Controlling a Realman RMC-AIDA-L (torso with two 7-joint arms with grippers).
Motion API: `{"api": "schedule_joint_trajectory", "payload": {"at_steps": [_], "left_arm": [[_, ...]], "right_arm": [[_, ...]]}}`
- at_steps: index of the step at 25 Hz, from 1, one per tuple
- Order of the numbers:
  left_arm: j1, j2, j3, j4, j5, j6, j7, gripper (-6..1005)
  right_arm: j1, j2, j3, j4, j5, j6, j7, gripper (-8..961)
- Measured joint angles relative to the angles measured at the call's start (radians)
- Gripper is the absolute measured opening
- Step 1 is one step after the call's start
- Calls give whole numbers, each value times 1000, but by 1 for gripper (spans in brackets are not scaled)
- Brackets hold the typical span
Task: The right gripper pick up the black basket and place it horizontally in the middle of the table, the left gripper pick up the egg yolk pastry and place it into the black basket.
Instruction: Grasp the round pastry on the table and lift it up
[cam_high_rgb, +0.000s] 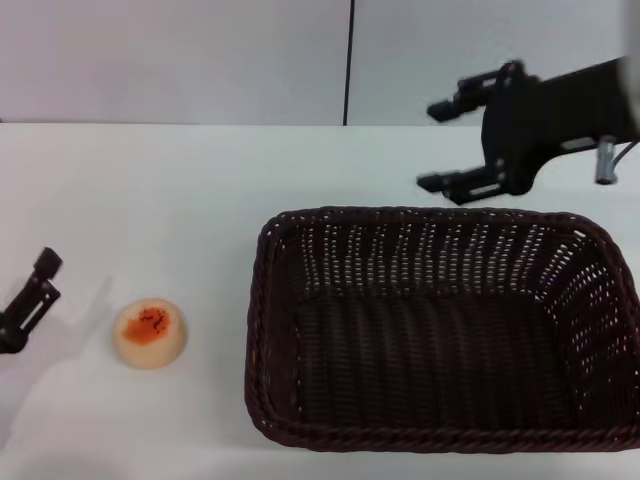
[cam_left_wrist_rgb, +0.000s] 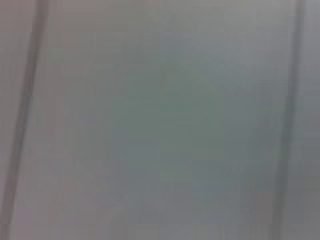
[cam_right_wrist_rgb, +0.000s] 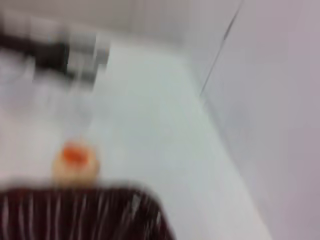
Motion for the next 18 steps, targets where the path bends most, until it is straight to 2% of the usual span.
{"api": "schedule_joint_trajectory", "payload": {"at_steps": [4, 7, 9, 13, 18], "left_arm": [[-52, 0, 188, 212, 0, 28, -211, 701], [-80, -3, 317, 314, 0, 20, -296, 699], [-91, -4, 376, 343, 0, 11, -314, 697], [-119, -6, 493, 366, 0, -52, -339, 694], [-160, -10, 647, 367, 0, -159, -377, 689]], "right_arm": [[-144, -4, 137, 89, 381, 7, -99, 721], [-267, -6, 220, 224, 687, -6, -240, 721], [-331, -7, 261, 321, 843, -36, -331, 721], [-397, -7, 358, 521, 994, -135, -443, 721], [-400, -8, 468, 701, 1015, -233, -487, 721]]}}
